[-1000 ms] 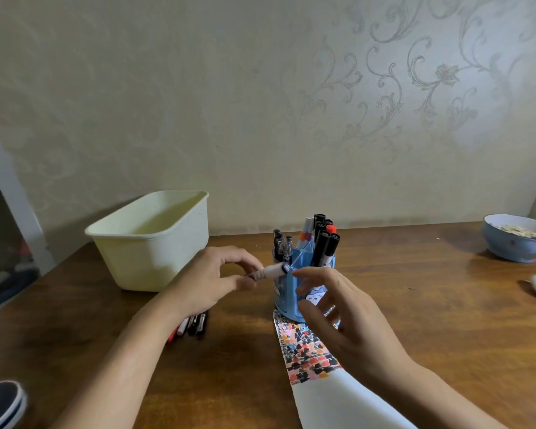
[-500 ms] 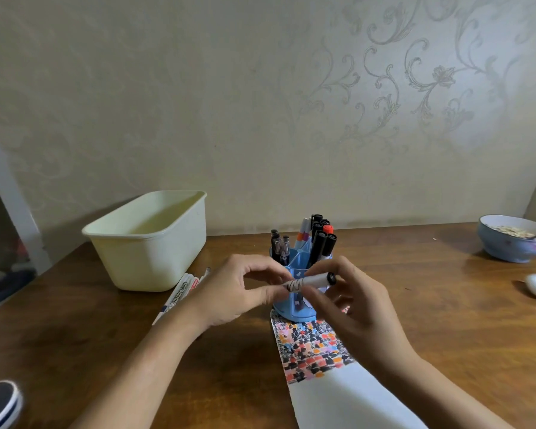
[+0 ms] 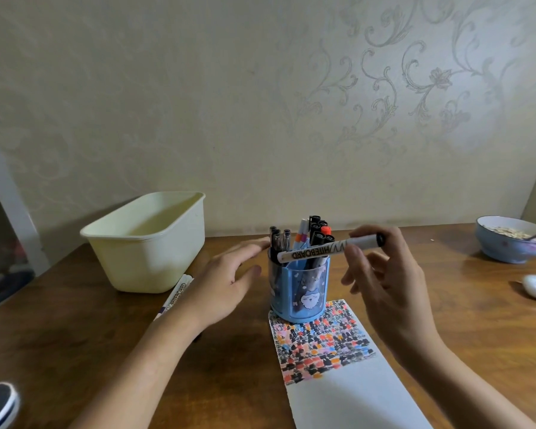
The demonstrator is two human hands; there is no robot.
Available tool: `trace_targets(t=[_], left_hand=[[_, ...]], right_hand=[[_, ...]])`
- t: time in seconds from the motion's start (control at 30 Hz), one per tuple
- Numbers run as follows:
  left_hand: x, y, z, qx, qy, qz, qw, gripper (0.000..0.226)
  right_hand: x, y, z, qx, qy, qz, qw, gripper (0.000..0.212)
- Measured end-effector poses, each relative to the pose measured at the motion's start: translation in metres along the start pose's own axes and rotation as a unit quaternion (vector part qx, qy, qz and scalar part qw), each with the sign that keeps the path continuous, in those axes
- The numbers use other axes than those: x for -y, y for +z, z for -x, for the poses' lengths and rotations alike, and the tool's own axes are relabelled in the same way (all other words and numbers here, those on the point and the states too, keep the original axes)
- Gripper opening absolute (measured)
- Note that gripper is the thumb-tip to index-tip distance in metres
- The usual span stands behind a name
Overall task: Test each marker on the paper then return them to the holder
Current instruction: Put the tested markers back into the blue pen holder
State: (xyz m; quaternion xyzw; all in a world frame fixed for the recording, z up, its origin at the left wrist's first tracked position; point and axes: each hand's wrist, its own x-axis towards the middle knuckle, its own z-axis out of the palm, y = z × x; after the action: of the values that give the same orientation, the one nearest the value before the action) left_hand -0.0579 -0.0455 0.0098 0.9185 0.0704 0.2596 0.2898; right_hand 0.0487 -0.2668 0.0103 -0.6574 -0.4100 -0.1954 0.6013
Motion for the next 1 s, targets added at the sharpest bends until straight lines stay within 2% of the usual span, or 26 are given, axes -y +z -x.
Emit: trace_targets(t=[0.3, 0.47, 0.73, 1.0], left_hand=[[0.004, 0.001, 0.000, 0.008, 0.020, -0.010, 1.000, 0.048], [0.004, 0.000, 0.001, 0.017, 0.020, -0.011, 1.000, 0.052], [0.004, -0.001, 0.001, 0.039, 0.008, -0.019, 0.999, 0.048], [0.007, -0.001, -0.002, 0.048, 0.002, -0.005, 0.999, 0.050]], right_hand=[[0.004, -0.007, -0.009, -0.062, -0.026, 0.000, 0.998, 0.039], [0.002, -0.006, -0.016, -0.071, -0.037, -0.005, 0.997, 0.044], [0.001, 0.000, -0.024, -0.055, -0.061, 0.054, 0.995, 0.043], [0.000, 0.013, -0.020, 0.027, -0.063, 0.114, 0.991, 0.044]])
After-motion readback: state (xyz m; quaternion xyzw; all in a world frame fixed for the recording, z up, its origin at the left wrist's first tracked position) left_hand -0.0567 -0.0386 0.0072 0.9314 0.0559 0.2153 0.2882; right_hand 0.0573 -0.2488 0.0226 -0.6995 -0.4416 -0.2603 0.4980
